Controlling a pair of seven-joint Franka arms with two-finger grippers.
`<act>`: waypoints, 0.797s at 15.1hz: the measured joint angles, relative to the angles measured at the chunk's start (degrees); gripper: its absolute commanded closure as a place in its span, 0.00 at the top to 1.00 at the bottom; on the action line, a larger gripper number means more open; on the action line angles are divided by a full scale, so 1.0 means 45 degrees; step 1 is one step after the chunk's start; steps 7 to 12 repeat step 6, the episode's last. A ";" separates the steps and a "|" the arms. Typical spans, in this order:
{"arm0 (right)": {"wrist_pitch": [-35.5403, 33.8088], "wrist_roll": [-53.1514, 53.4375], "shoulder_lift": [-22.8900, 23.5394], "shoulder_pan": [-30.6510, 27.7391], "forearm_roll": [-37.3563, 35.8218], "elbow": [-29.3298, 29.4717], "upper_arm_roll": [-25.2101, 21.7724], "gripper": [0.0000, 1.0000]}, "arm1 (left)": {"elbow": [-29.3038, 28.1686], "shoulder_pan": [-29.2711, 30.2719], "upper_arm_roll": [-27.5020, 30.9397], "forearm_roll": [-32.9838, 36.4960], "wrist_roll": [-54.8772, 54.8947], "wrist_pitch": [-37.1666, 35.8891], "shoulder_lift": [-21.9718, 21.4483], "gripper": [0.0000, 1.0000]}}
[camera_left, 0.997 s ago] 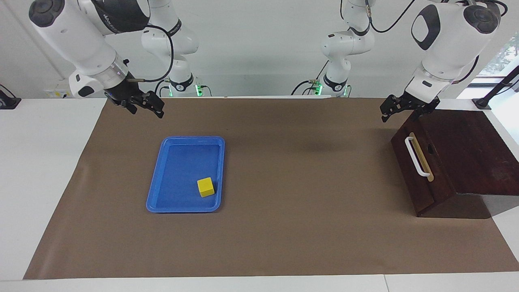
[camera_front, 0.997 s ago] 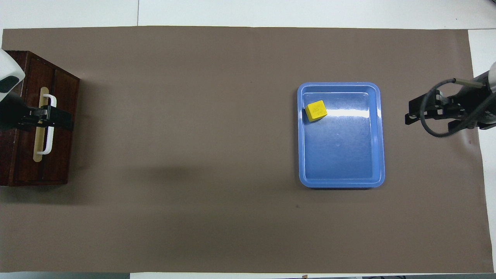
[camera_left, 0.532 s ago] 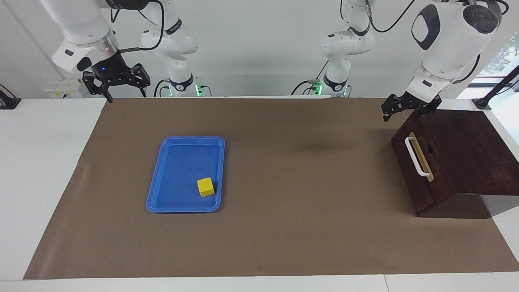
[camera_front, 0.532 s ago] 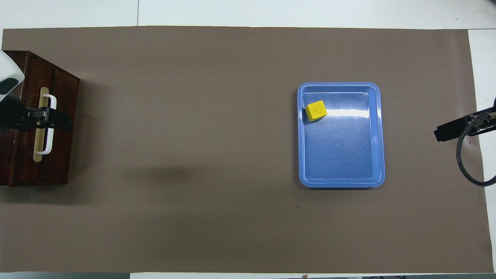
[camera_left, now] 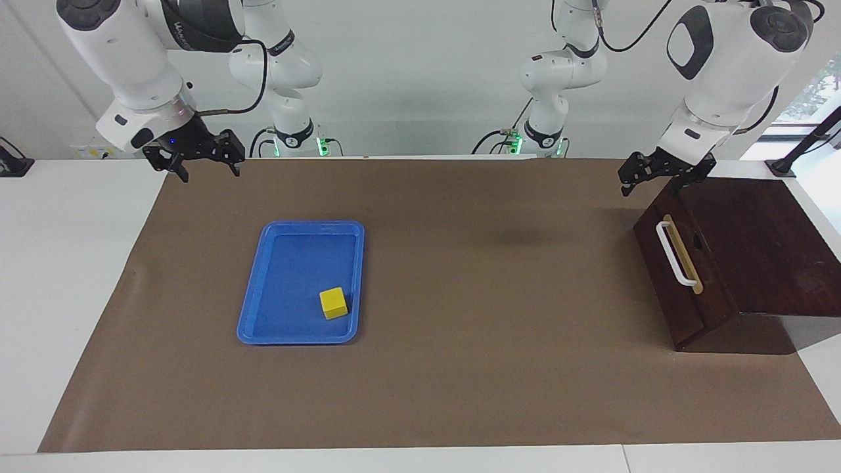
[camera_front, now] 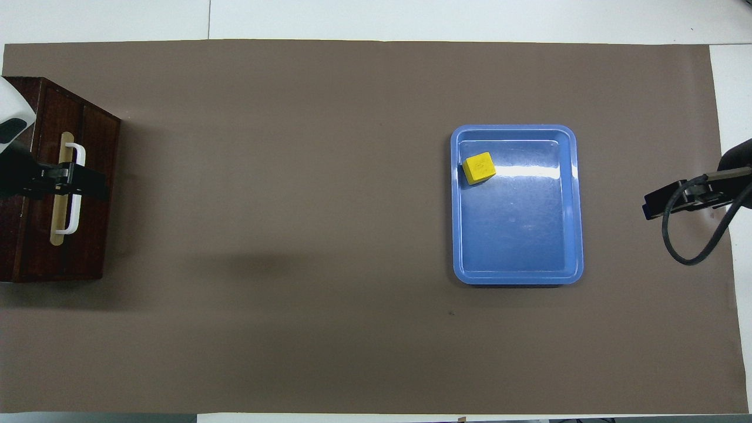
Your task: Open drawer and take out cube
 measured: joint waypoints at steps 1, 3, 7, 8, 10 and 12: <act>-0.0001 0.0022 -0.0001 -0.0015 0.0000 0.0060 -0.0001 1.00 | 0.0000 0.0001 0.0003 0.0000 0.0000 0.0000 0.0000 1.00; -0.0001 0.0037 -0.0001 -0.0051 0.0000 0.0146 -0.0002 1.00 | 0.0000 0.0002 0.0004 0.0000 0.0000 0.0000 0.0000 1.00; -0.0001 0.0037 0.0000 -0.0086 0.0000 0.0182 -0.0002 1.00 | 0.0000 0.0002 0.0004 0.0000 0.0000 0.0000 0.0000 1.00; -0.0001 0.0037 0.0000 -0.0086 0.0000 0.0182 -0.0002 1.00 | 0.0000 0.0002 0.0004 0.0000 0.0000 0.0000 0.0000 1.00; -0.0001 0.0037 0.0000 -0.0086 0.0000 0.0182 -0.0002 1.00 | 0.0000 0.0002 0.0004 0.0000 0.0000 0.0000 0.0000 1.00; -0.0001 0.0037 0.0000 -0.0086 0.0000 0.0182 -0.0002 1.00 | 0.0000 0.0002 0.0004 0.0000 0.0000 0.0000 0.0000 1.00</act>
